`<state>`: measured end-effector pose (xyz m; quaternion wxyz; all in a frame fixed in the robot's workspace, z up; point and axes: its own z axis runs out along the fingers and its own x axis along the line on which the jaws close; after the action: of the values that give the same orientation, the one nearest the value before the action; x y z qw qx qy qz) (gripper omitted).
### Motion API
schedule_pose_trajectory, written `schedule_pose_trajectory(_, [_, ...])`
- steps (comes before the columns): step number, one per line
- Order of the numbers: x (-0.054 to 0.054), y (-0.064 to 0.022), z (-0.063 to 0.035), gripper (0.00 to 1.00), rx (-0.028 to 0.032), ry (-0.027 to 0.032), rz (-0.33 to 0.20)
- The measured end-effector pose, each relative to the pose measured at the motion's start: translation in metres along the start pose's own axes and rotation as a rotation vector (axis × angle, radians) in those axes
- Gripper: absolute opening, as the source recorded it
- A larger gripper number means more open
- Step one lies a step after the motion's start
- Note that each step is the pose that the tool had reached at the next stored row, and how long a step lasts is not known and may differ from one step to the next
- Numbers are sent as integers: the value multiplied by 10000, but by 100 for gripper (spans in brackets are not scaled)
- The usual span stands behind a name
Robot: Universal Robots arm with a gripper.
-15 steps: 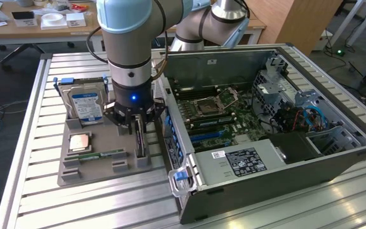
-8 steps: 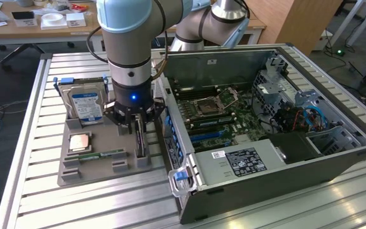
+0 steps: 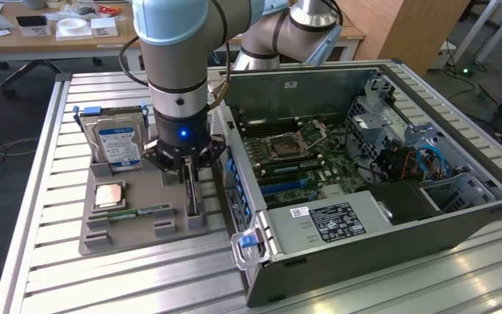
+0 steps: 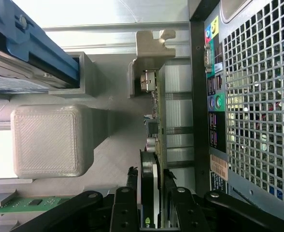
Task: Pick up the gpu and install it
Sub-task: 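Pick up the gpu and move the gpu toward the slot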
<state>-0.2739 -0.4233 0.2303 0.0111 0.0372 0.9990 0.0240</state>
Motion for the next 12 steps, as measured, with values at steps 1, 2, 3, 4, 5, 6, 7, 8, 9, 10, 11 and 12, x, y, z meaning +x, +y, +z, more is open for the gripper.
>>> schedule_pose_trajectory(1, [-4, 1, 0, 33, 0, -1, 1])
schedule_pose_trajectory(2, [-9, 1, 0, 33, 0, 0, 0])
schedule_pose_trajectory(3, [-13, 1, 0, 33, 1, 1, 0])
schedule_pose_trajectory(4, [-16, 1, 0, 33, 1, 0, 1])
schedule_pose_trajectory(5, [-16, 1, 0, 33, 1, 0, 1])
schedule_pose_trajectory(6, [-16, 1, 0, 33, 1, 0, 2])
schedule_pose_trajectory(7, [-16, 1, 0, 33, 1, 1, 1])
schedule_pose_trajectory(8, [-17, 1, 0, 33, 1, 1, 0])
schedule_pose_trajectory(9, [-17, 1, 0, 33, 1, 0, 0])
schedule_pose_trajectory(10, [-17, 1, 0, 33, 1, 0, 0])
schedule_pose_trajectory(11, [-17, 1, 0, 33, 1, 1, 0])
schedule_pose_trajectory(12, [-17, 1, 0, 33, 1, 0, 0])
